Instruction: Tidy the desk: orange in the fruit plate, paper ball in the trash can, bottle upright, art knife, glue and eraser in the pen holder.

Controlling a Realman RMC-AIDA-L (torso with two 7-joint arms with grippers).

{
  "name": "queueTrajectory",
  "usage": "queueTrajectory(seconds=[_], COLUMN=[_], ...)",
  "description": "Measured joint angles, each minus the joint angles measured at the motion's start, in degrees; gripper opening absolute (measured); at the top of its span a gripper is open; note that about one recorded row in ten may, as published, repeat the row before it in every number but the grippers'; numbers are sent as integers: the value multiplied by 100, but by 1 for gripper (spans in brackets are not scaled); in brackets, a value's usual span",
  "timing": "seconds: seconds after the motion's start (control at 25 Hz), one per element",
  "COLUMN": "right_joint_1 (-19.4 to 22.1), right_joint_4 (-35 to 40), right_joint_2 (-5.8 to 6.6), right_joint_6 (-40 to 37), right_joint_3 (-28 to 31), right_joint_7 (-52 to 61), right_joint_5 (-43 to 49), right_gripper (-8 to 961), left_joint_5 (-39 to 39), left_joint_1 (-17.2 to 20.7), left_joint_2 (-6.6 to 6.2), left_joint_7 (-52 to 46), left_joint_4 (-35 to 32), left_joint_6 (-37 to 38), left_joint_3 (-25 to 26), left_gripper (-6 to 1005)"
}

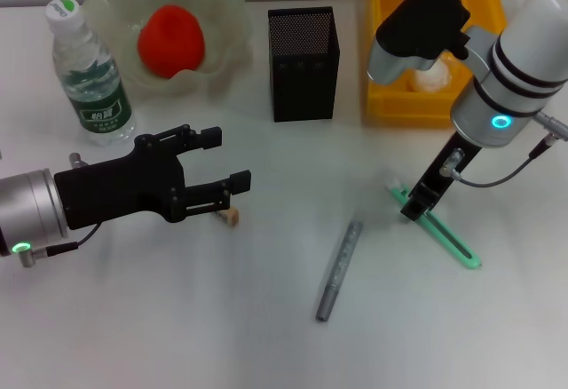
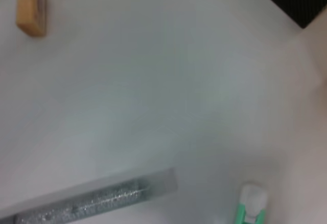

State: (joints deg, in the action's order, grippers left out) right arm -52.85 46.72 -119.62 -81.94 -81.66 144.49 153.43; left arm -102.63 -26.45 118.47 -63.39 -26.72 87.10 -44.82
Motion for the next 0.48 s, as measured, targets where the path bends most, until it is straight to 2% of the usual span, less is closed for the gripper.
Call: queueTrajectory(seconds=[0.4, 0.48], right_joint_1=[-22, -10], right_joint_4=[-70, -78], right_joint_2=[0, 0], right_joint_6=[27, 55], right_joint_3=[-47, -92], right_joint_7=[0, 0], right_joint_5=[2, 3], right_gripper=[364, 313], left_joint_5=[14, 16], left_joint_1=[-16, -23], left_joint_2=[-4, -7], left_joint_7=[10, 11], left_joint_4=[0, 0], left_joint_6=[0, -1], left_joint_3=[0, 0], left_gripper=[807, 807])
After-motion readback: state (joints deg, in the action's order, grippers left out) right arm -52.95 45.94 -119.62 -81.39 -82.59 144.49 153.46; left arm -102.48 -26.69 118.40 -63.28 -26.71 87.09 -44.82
